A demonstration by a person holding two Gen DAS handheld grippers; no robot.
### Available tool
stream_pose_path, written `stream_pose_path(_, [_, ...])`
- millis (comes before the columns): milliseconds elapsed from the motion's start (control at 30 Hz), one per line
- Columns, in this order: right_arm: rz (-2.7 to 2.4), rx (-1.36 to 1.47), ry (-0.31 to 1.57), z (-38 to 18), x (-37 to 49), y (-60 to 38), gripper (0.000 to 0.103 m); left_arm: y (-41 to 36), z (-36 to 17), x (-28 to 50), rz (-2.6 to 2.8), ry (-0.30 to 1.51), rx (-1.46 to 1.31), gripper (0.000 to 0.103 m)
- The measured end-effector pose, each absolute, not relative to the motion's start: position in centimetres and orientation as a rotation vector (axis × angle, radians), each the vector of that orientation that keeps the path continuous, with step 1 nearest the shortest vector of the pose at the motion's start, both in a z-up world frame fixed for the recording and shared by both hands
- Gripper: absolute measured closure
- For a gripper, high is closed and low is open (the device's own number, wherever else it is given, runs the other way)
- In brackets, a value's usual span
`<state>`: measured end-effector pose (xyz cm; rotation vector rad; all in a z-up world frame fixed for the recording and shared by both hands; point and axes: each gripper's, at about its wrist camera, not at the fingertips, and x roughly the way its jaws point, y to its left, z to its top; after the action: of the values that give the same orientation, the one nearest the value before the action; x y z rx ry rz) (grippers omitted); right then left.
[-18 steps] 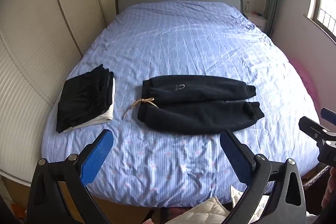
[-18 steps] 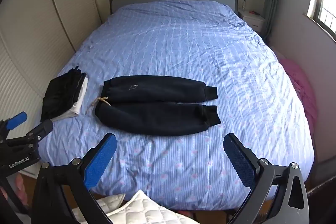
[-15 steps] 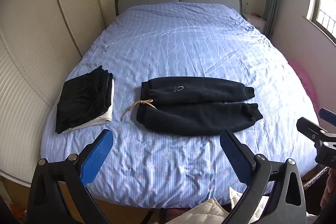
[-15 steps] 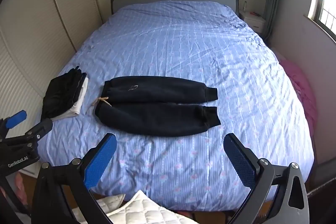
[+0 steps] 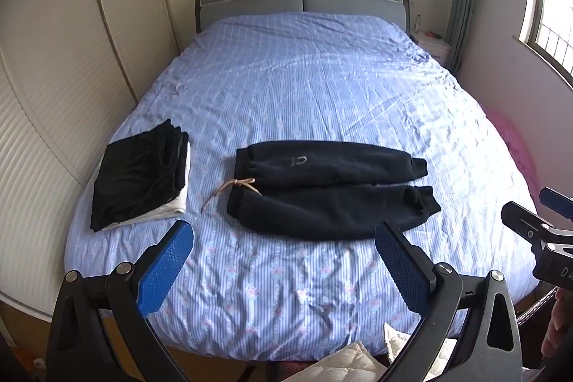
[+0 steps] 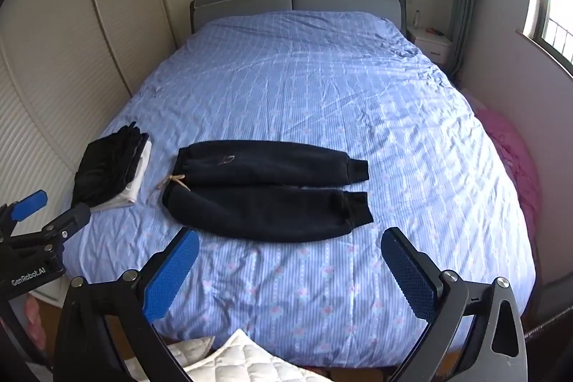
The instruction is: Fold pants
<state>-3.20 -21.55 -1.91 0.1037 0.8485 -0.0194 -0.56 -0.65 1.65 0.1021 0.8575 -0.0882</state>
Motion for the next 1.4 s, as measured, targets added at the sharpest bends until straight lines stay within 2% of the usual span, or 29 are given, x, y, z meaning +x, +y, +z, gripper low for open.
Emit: stream_pose_path(1400, [-0.049,0.099,0.808,-1.8,-3.6,-21.6,0.000,-1.4,2.7,-0.3,-0.096,0.807,0.111,0.000])
